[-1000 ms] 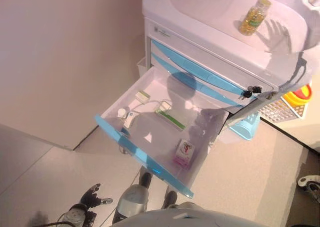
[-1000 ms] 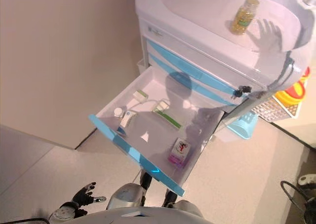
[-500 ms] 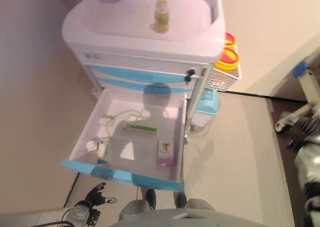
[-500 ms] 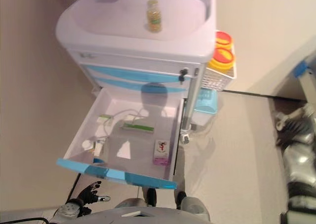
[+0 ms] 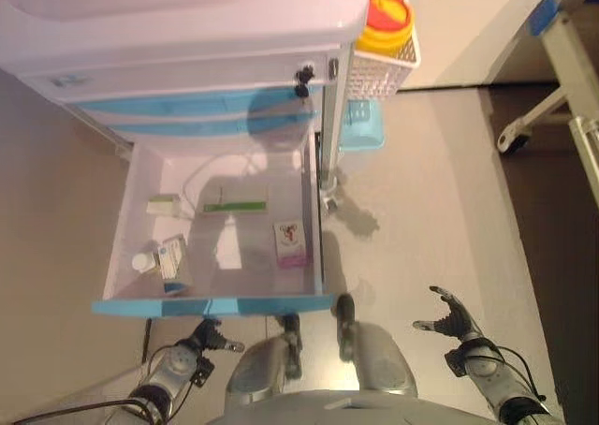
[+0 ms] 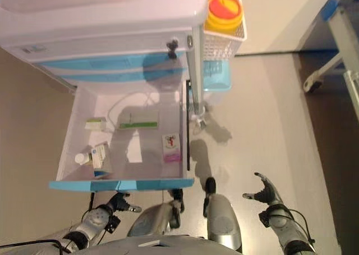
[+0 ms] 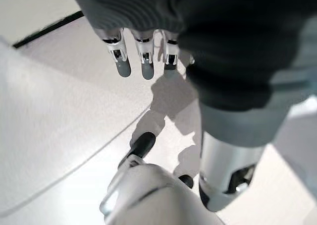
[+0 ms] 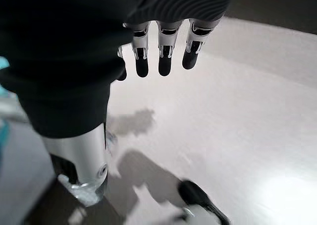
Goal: Open the drawer and pick up the medicine
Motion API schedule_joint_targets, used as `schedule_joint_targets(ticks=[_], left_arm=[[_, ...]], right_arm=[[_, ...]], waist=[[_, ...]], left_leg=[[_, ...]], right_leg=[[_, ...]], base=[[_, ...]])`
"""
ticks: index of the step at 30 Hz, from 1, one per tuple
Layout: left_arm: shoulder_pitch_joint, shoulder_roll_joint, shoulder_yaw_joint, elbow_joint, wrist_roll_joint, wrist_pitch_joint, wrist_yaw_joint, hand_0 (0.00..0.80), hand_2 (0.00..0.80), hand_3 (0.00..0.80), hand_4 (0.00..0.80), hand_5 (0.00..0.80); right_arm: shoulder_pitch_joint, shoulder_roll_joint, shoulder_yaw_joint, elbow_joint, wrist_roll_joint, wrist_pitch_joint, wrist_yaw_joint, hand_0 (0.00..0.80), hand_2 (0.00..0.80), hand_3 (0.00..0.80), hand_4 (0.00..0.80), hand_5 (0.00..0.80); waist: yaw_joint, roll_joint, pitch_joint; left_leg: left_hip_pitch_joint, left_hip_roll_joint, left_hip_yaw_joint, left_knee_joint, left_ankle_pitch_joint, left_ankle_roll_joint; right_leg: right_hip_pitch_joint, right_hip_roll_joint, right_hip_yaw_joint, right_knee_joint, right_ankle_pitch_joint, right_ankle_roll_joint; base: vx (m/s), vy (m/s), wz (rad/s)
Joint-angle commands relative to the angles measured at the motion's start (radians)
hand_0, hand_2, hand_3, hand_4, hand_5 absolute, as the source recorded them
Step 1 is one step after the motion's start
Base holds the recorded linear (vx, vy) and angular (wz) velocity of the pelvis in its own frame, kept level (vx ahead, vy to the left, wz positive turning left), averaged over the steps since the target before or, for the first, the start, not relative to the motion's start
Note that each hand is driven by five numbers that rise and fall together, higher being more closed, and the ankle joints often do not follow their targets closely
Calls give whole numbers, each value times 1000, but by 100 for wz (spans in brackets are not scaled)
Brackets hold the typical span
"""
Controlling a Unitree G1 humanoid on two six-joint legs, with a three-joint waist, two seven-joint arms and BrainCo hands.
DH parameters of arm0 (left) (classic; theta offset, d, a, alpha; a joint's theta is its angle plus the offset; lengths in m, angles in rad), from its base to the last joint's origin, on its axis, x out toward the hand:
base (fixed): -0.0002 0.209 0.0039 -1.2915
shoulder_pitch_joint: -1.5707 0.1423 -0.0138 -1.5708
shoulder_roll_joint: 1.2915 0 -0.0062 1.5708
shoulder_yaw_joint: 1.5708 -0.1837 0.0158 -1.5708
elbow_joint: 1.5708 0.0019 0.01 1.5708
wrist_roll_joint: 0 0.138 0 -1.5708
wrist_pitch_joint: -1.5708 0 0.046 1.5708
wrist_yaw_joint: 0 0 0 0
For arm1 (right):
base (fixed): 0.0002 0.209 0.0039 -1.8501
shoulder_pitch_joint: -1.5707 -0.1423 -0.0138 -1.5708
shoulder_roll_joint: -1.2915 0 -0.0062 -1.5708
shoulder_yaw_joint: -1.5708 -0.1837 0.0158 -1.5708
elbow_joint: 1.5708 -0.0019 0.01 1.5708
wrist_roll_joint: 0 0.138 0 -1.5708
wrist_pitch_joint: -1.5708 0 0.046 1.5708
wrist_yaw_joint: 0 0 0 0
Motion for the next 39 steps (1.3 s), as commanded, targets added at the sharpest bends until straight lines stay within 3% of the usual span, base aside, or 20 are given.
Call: schedule_joint_targets(ticks=[1,6,14,20,25,29,32,39], left_arm=[[-14,46,-18,-106,60,-20,56,0,0,0,0,0],[-95,166,-23,-262,32,38,78,0,0,0,0,0],[-251,390,84,-450,-155,152,-13,0,0,0,0,0],[-456,500,164,-409,-285,236,-65,0,0,0,0,0],[-680,583,135,-283,-422,298,-20,0,0,0,0,0],[-827,604,150,-170,-585,248,168,0,0,0,0,0],[-850,592,186,-121,-658,192,265,0,0,0,0,0],[-801,554,201,-133,-570,183,330,0,0,0,0,0]], right_arm=[[12,-74,33,-33,21,10,8,0,0,0,0,0],[-24,-120,31,-93,127,22,1,0,0,0,0,0],[-32,-178,6,-243,181,47,10,0,0,0,0,0],[-5,-181,-2,-268,138,46,-16,0,0,0,0,0],[-7,-180,24,-273,150,50,-49,0,0,0,0,0],[-16,-173,54,-252,166,39,-86,0,0,0,0,0],[-24,-161,76,-228,175,30,-111,0,0,0,0,0],[-34,-150,78,-203,168,17,-114,0,0,0,0,0]], waist=[[-21,-8,13],[-38,1,82],[-73,-4,116],[-98,-1,116],[-120,-13,116],[-131,-26,116],[-130,-34,116],[-123,-40,116]], left_leg=[[-79,-32,-15,184,-143,28],[-182,-31,5,275,-148,43],[-351,-37,52,437,-206,70],[-448,-39,62,542,-274,79],[-521,-37,66,602,-293,85],[-539,-34,61,623,-306,86],[-542,-30,58,631,-311,81],[-514,-35,52,612,-310,69]], right_leg=[[-39,-25,3,74,-39,52],[-165,-21,32,199,-52,39],[-336,-7,84,317,-62,35],[-438,6,112,430,-114,36],[-503,24,118,480,-126,28],[-520,39,122,497,-139,22],[-521,45,121,496,-144,19],[-493,51,124,478,-143,21]], base=[[-57,102,-16],[-59,113,-12],[-17,114,-17],[29,81,-11],[-4,7,-1],[-1,-4,-1],[-6,-12,-4],[0,1,0]])
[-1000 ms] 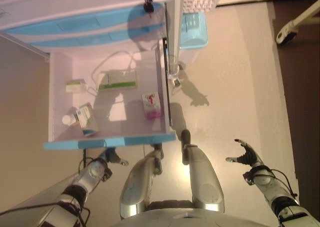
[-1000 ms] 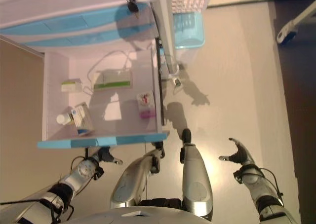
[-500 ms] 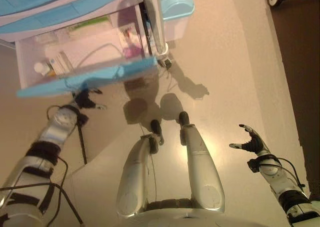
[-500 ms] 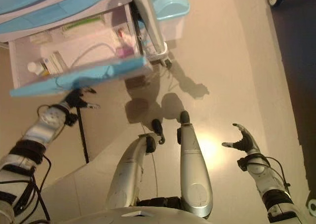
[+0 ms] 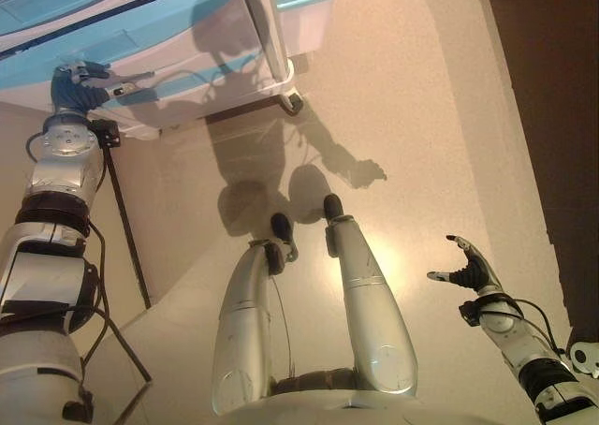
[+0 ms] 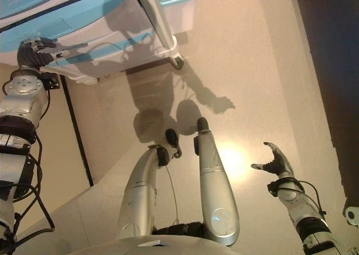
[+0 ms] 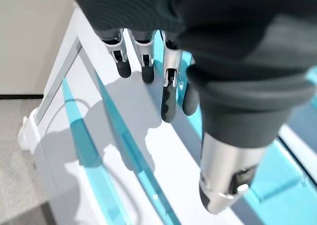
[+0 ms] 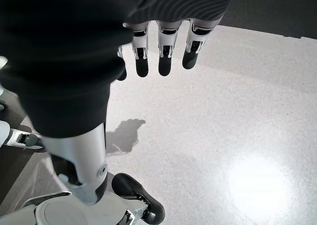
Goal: Open the drawer and pick up the medicine
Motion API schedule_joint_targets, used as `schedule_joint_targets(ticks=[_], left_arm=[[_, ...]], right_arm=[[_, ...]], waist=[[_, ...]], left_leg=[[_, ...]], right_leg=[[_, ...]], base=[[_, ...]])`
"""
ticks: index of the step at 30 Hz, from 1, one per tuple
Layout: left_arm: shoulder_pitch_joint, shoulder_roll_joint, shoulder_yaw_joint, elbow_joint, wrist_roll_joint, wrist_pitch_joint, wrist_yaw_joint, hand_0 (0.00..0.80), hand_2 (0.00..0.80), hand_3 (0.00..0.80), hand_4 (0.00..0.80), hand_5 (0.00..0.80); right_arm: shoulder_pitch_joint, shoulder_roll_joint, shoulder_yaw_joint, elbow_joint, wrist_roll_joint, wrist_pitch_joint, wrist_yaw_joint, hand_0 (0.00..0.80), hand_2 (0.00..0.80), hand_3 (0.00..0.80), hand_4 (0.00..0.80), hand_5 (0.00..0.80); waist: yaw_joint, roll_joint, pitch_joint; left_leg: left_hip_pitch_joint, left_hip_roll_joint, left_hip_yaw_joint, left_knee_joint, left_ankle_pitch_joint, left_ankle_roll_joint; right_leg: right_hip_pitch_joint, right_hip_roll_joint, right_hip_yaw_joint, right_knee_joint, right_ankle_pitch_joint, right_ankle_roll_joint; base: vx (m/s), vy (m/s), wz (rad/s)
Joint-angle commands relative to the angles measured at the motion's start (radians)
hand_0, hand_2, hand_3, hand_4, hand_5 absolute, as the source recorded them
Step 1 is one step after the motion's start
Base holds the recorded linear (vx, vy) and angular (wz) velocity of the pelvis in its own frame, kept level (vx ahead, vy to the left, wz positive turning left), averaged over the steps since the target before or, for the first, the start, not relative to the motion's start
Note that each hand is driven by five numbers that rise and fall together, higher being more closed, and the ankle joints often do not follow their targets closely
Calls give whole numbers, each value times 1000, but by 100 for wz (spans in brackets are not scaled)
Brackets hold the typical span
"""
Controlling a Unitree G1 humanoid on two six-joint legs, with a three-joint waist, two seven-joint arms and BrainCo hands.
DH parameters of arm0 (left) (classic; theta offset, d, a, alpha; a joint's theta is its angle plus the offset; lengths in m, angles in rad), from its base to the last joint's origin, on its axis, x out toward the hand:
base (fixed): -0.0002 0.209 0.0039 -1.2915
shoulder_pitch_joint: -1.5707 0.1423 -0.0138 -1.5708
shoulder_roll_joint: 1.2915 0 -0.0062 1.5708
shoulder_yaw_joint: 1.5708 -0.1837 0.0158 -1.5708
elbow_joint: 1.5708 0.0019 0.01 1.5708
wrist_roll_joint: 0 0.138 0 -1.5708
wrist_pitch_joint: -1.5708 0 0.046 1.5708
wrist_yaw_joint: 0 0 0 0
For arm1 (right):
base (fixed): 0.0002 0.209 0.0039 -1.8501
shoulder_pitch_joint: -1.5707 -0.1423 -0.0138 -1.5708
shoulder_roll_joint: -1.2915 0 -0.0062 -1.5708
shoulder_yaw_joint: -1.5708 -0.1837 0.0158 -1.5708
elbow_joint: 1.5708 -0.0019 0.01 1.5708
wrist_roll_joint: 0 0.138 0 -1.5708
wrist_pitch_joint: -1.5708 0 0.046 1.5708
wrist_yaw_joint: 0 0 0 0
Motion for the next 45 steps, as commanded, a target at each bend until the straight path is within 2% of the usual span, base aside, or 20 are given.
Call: schedule_joint_targets(ticks=[1,5,8,9,10,13,16,19,22,24,27,33,37,40,45], left_arm=[[2,75,56,23,46,-32,56,0,0,0,0,0],[21,71,62,4,46,-15,55,0,0,0,0,0],[42,61,63,-20,27,-35,27,0,0,0,0,0],[54,55,65,-32,11,-60,4,0,0,0,0,0],[59,53,67,-37,7,-68,-1,0,0,0,0,0],[147,0,94,-93,-94,-165,-86,0,0,0,0,0],[325,-111,128,-169,-191,-279,-206,0,0,0,0,0],[509,-235,151,-190,-203,-352,-282,0,0,0,0,0],[678,-363,168,-134,-147,-383,-349,0,0,0,0,0],[762,-422,176,-74,-76,-408,-394,0,0,0,0,0],[853,-475,200,51,3,-410,-430,0,0,0,0,0],[916,-525,216,253,153,-359,-413,0,0,0,0,0],[927,-556,222,332,97,-307,-424,0,0,0,0,0],[940,-591,252,367,40,-266,-471,0,0,0,0,0],[945,-646,233,392,60,-267,-537,0,0,0,0,0]], right_arm=[[31,14,9,3,11,-45,-32,0,0,0,0,0],[34,15,9,-6,12,-51,-32,0,0,0,0,0],[36,28,7,-4,8,-70,-35,0,0,0,0,0],[38,31,8,-9,11,-75,-35,0,0,0,0,0],[38,33,7,-10,11,-77,-34,0,0,0,0,0],[50,52,-6,-10,6,-97,-18,0,0,0,0,0],[68,83,-32,9,-2,-116,16,0,0,0,0,0],[96,117,-58,37,-24,-134,44,0,0,0,0,0],[128,160,-76,89,-63,-150,67,0,0,0,0,0],[143,184,-90,121,-80,-153,88,0,0,0,0,0],[156,213,-113,196,-115,-160,122,0,0,0,0,0],[148,247,-107,329,-213,-164,130,0,0,0,0,0],[124,257,-97,397,-222,-147,129,0,0,0,0,0],[111,282,-110,431,-154,-121,152,0,0,0,0,0],[98,322,-138,467,-62,-112,225,0,0,0,0,0]], waist=[[6,-23,-44],[10,-23,-44],[17,-23,-44],[20,-23,-44],[20,-25,-44],[29,-20,-44],[52,-11,-69],[81,-7,-111],[110,-8,-175],[128,-10,-216],[153,-12,-282],[179,-13,-368],[196,-14,-396],[212,-23,-411],[224,-31,-428]], left_leg=[[119,-42,14,-73,-113,10],[138,-43,12,-83,-113,6],[162,-44,9,-101,-110,6],[175,-46,7,-113,-107,5],[167,-43,15,-123,-79,9],[218,-48,4,-153,-72,4],[291,-61,-22,-212,-55,-9],[370,-74,-56,-285,-26,-23],[465,-85,-99,-372,4,-34],[524,-88,-124,-428,22,-40],[614,-85,-148,-514,44,-53],[703,-68,-158,-604,70,-70],[729,-65,-160,-632,77,-78],[740,-63,-155,-650,84,-82],[757,-54,-153,-688,95,-82]], right_leg=[[103,44,-35,-30,-93,5],[123,42,-34,-42,-94,7],[148,38,-36,-54,-94,11],[159,38,-37,-59,-93,12],[152,36,-41,-72,-67,7],[197,31,-45,-79,-72,9],[273,15,-56,-122,-72,15],[371,-7,-80,-191,-67,22],[490,-23,-113,-280,-62,30],[564,-25,-135,-340,-55,32],[683,-16,-170,-454,-43,32],[794,-3,-210,-575,-15,32],[835,-5,-237,-625,0,34],[856,-8,-260,-654,11,37],[868,-6,-271,-665,14,40]], base=[[19,13,4],[0,0,0],[1,-42,4],[-87,-69,5],[-86,-68,4],[-14,-77,4],[42,-129,3],[57,-170,10],[112,-194,31],[112,-184,24],[87,-150,34],[-4,-64,19],[-98,-16,14],[-82,-30,15],[-41,-28,6]])
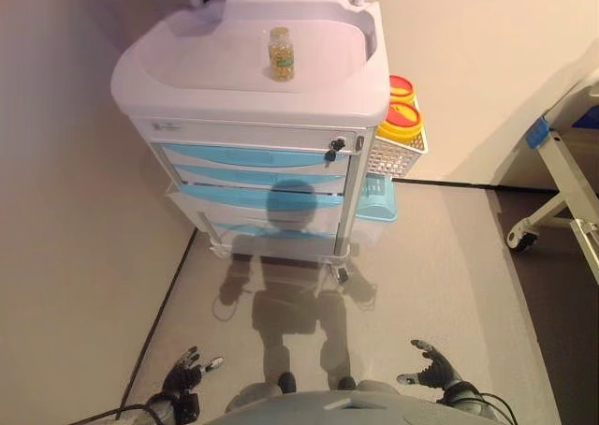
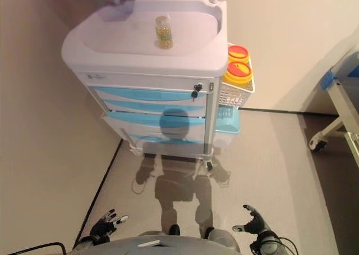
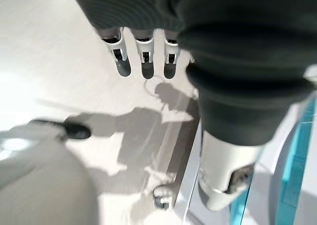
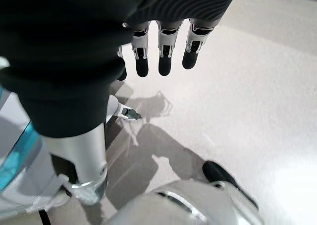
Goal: Open the drawer and pick up the medicine
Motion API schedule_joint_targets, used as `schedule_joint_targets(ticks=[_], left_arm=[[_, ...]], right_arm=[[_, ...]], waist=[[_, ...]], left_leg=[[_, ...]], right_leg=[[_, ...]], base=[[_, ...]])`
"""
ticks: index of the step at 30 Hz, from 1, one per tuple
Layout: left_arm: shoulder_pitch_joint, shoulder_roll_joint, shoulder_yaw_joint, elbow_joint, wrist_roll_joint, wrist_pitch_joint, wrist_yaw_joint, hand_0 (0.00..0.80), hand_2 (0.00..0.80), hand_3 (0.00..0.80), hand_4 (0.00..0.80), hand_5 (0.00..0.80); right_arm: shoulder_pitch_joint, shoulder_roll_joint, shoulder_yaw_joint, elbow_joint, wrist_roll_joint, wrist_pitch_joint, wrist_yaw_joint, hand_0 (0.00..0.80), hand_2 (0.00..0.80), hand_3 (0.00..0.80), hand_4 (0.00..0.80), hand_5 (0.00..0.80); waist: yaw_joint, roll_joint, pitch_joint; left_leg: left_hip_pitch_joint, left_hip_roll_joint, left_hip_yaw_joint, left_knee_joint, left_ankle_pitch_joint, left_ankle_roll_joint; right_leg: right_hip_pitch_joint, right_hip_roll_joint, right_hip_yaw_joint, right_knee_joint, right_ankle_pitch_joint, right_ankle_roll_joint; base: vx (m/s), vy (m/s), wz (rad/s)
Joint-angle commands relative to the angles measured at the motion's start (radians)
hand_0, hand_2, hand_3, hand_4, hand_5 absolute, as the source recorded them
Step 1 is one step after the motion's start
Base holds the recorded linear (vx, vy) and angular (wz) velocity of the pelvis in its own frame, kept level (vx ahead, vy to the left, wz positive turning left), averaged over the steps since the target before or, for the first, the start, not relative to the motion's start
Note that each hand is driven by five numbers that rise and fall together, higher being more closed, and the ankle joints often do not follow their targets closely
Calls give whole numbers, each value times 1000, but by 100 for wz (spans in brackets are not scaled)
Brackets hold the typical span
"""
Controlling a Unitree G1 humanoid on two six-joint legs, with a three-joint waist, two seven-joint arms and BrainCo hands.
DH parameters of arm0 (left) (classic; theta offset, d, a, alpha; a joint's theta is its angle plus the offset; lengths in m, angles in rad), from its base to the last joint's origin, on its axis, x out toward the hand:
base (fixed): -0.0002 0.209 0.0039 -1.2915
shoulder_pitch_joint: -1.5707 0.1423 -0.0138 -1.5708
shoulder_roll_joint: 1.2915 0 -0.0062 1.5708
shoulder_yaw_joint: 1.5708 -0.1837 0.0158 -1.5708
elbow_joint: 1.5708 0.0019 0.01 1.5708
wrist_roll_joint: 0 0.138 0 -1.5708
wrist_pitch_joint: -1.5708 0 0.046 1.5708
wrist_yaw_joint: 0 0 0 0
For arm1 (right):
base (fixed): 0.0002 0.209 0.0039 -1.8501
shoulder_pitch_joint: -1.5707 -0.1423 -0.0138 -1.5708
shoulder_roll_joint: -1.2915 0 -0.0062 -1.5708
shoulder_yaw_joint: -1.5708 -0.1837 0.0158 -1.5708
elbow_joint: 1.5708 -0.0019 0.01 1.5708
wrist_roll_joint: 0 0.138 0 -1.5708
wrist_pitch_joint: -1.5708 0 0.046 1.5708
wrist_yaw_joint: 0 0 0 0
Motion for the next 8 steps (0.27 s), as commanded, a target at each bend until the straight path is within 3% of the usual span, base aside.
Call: schedule_joint_targets(ticks=[1,8], left_arm=[[-34,-33,17,26,10,-22,-43,0,0,0,0,0],[-60,-18,-69,22,155,-80,-67,0,0,0,0,0]], right_arm=[[-44,17,-17,3,122,-4,91,0,0,0,0,0],[-49,32,0,14,248,21,245,0,0,0,0,0]], waist=[[6,-21,11],[-11,-22,4]], left_leg=[[-16,-31,47,10,-67,-15],[0,-23,75,-3,-67,-9]], right_leg=[[55,-3,-30,-69,5,54],[53,1,-16,-64,5,55]], base=[[-26,-11,9],[-22,-7,4]])
